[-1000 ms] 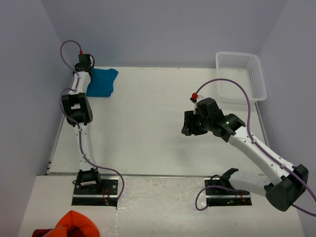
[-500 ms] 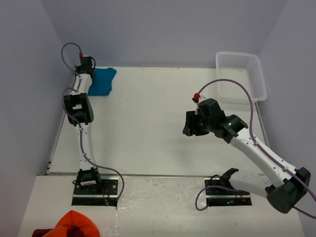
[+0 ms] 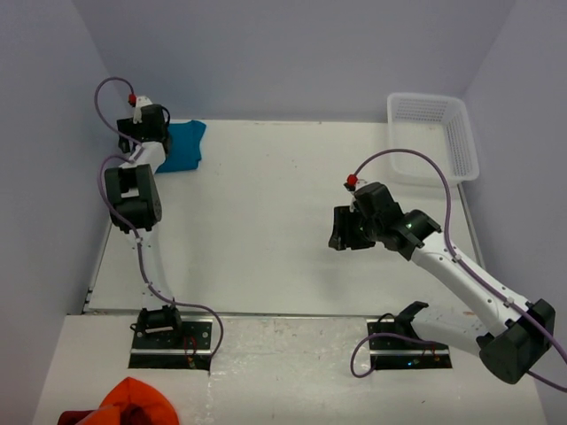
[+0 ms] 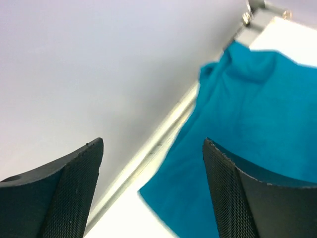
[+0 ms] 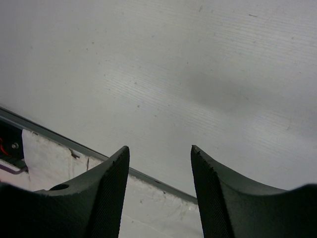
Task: Fold and stack the t-shirts
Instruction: Put the neatly folded tshirt into the corner of the board with the left arm
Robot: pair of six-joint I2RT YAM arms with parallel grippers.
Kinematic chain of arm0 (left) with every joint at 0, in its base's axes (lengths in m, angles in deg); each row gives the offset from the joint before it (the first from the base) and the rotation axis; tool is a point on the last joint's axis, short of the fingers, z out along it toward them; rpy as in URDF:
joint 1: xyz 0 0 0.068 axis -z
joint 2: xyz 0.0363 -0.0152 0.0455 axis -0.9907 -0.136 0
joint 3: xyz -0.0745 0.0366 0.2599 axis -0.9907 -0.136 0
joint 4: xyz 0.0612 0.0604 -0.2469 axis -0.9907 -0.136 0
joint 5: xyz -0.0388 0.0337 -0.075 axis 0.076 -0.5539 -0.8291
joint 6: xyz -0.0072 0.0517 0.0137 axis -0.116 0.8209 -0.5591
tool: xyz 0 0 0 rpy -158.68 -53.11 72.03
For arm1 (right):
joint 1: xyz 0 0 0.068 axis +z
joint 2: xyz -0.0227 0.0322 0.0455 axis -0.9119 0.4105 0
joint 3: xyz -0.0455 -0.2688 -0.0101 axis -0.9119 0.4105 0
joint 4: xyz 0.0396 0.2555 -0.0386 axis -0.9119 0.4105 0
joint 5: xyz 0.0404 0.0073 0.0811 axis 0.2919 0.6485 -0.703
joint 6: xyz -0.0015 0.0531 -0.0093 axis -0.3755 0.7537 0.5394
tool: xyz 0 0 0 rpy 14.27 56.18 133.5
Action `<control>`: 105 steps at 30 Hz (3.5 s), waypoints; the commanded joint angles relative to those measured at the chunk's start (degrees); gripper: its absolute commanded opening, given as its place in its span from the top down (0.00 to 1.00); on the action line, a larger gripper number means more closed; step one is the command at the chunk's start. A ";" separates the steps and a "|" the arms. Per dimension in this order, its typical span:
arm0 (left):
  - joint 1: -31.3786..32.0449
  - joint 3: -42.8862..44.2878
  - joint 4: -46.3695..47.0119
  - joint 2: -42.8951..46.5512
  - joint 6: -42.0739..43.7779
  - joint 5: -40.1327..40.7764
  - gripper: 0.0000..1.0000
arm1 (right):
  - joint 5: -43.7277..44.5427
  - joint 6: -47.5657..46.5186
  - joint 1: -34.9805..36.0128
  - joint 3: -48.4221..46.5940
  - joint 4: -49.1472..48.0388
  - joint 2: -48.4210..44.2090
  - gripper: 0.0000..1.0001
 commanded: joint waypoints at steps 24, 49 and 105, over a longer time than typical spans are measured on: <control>5.90 -6.28 -12.74 13.40 -23.50 -54.88 1.00 | -0.93 4.16 1.45 2.51 -0.88 -9.06 0.46; 7.04 5.94 -25.12 -1.11 -24.21 -48.40 1.00 | -0.49 4.69 1.54 4.36 -2.46 -10.12 0.46; 39.19 -44.41 1.51 58.62 -24.73 -46.72 0.00 | 10.83 -0.50 3.38 3.56 -8.43 -12.93 0.25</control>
